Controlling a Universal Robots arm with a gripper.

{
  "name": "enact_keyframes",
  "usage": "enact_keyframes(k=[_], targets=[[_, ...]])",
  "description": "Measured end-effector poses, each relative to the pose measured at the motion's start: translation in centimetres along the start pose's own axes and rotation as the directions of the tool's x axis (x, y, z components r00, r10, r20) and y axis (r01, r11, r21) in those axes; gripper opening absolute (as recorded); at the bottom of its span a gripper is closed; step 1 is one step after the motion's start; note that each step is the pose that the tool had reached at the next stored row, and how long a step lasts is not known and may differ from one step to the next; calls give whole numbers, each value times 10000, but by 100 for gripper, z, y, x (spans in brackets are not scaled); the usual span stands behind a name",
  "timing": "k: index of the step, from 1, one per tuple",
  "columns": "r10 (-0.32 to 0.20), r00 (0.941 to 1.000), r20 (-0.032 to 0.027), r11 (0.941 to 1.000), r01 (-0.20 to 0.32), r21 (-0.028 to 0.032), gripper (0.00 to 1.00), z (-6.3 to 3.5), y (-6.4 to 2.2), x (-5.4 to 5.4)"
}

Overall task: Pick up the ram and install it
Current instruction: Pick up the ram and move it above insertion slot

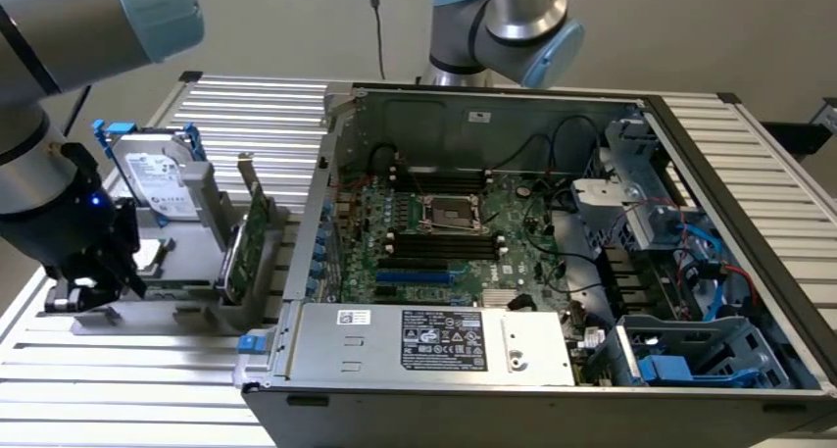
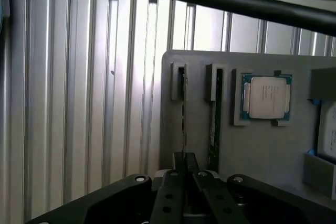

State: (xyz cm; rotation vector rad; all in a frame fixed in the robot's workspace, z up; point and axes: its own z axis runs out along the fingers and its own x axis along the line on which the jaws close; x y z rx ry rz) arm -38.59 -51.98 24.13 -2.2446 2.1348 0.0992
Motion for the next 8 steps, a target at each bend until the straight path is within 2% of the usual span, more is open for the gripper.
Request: enact_keyframes(k=[5,8], targets=[[3,9999,117,10000,-2,-28,13,-102,-137,-1],[2,9999,129,10000,-2,-32,13,-177,-192,-4]])
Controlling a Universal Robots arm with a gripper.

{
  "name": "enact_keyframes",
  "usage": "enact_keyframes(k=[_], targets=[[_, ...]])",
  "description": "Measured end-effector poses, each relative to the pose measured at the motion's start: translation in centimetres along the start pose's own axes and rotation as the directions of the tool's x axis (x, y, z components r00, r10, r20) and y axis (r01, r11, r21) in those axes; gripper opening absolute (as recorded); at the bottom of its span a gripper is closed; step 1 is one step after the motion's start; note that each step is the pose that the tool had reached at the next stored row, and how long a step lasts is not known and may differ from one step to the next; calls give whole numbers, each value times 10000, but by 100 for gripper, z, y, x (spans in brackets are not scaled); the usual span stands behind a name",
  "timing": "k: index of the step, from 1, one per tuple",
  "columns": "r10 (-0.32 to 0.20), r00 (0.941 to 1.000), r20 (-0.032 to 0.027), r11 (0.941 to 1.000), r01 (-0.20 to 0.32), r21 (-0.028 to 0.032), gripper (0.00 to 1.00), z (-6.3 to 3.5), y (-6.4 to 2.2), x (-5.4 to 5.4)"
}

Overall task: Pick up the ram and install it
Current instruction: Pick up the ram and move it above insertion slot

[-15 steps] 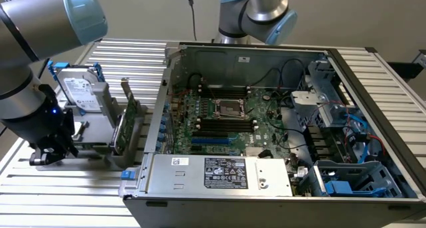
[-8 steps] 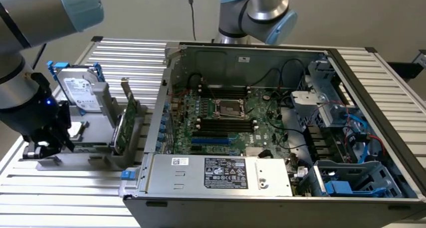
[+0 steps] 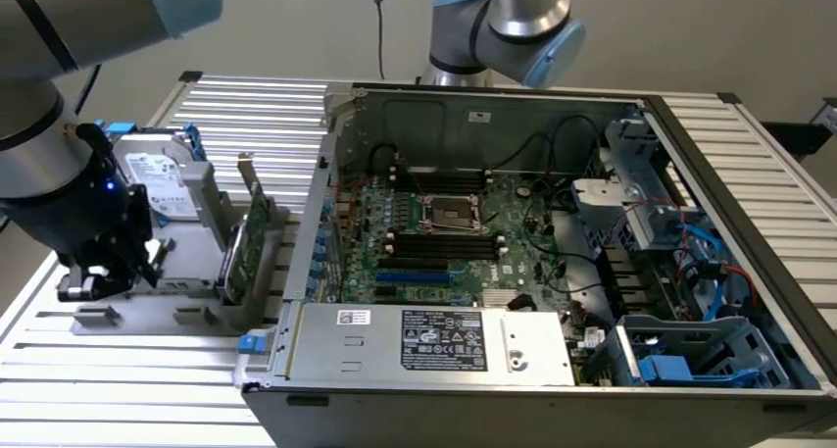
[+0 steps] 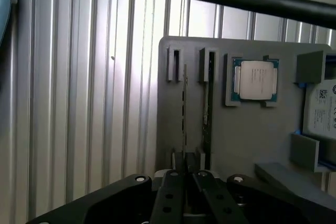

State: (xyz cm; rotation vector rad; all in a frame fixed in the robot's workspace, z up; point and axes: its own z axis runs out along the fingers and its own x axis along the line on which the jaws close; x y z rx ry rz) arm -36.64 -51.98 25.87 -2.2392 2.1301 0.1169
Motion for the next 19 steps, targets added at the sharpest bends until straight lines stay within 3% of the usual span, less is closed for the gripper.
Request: enact_keyframes(k=[13,19], targets=[[1,10000,1,10000,-1,1,13,-314,-155,-41],[0,10000,6,10000,0,0,13,-467,-354,-50]])
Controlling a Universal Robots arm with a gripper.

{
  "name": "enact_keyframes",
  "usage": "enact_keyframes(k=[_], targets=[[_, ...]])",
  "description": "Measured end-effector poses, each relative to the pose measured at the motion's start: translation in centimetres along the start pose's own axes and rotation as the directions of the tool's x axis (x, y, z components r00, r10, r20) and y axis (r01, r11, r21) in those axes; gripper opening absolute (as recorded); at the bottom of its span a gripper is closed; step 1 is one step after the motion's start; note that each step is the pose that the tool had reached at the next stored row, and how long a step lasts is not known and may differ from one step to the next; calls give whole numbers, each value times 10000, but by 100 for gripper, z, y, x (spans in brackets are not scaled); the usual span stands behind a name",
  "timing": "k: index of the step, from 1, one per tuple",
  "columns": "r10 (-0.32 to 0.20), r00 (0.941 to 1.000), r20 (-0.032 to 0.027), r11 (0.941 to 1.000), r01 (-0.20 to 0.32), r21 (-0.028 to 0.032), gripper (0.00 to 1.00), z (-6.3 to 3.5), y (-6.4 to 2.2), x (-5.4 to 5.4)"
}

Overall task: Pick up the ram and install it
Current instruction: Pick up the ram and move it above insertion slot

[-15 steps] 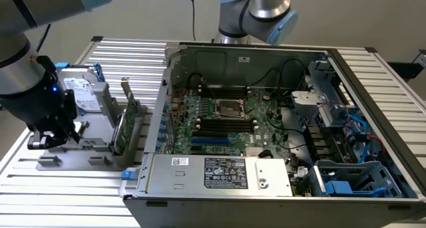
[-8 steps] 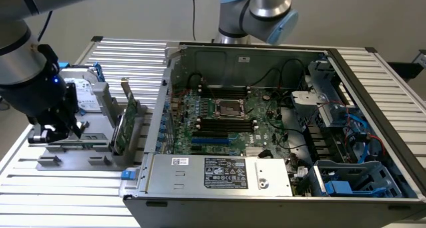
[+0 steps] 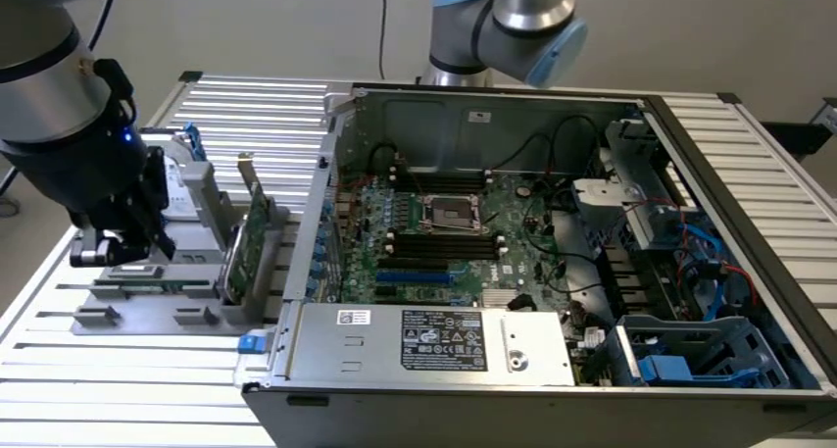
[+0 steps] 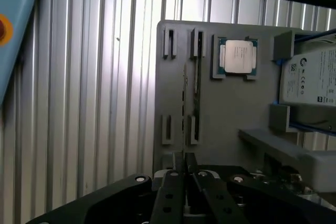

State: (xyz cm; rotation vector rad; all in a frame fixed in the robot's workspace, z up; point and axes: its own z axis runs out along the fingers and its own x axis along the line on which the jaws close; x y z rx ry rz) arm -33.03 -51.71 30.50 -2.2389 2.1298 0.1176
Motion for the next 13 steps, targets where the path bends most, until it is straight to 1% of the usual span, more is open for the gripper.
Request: enact_keyframes(k=[8,13], targets=[[1,10000,4,10000,-1,-2,13,-254,-339,-14],[1,10000,5,10000,-1,-1,13,-455,-437,-50]])
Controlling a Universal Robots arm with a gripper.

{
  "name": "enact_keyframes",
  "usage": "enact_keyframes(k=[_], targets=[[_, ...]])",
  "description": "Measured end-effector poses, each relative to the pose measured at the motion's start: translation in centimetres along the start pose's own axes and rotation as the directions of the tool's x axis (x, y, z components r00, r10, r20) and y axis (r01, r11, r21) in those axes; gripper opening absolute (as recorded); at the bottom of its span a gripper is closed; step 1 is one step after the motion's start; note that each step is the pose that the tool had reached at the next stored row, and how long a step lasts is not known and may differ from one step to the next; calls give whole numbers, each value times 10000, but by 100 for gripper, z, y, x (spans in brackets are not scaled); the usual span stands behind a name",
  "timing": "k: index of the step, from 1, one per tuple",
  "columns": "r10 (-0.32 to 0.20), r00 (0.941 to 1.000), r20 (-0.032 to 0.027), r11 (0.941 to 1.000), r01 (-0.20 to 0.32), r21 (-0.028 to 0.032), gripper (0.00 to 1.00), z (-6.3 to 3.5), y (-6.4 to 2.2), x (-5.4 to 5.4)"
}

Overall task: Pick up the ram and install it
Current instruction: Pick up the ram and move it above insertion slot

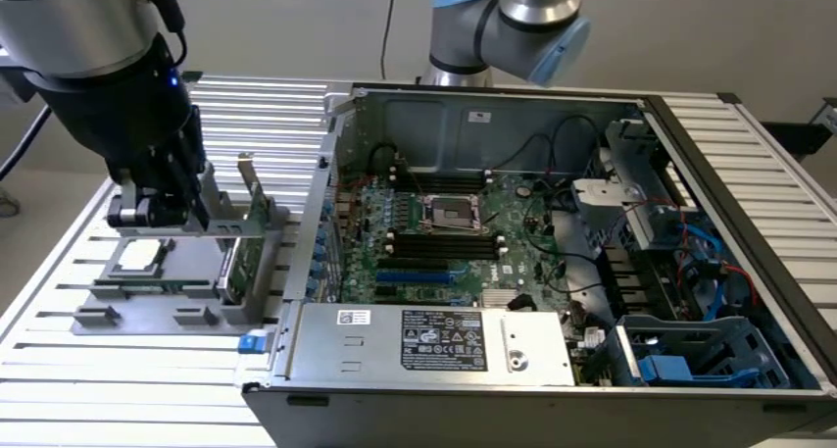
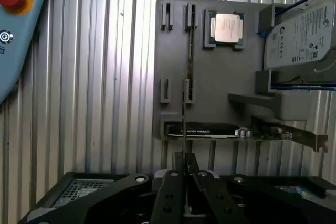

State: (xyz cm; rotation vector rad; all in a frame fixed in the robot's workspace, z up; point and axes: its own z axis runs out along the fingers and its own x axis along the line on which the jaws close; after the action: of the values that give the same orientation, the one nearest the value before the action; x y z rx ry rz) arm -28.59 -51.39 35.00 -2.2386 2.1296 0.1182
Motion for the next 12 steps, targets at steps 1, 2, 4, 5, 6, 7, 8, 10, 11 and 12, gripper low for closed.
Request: enact_keyframes(k=[1,2,4,5,6,7,8,10,11,12], targets=[[0,10000,0,10000,0,0,13,-41,-17,-8],[0,10000,0,10000,0,-1,13,-83,-35,-16],[0,10000,0,10000,0,0,13,-160,-83,-29],[-1,10000,0,10000,1,0,13,-190,-116,-33],[-1,10000,1,10000,1,1,13,-215,-154,-36],[0,10000,2,10000,0,0,13,-241,-195,-37],[1,10000,6,10000,-1,0,13,-265,-238,-38],[-2,10000,20,10000,1,1,13,-316,-332,-38],[-2,10000,29,10000,2,0,13,-341,-376,-38],[-1,10000,44,10000,1,0,13,-363,-420,-38]])
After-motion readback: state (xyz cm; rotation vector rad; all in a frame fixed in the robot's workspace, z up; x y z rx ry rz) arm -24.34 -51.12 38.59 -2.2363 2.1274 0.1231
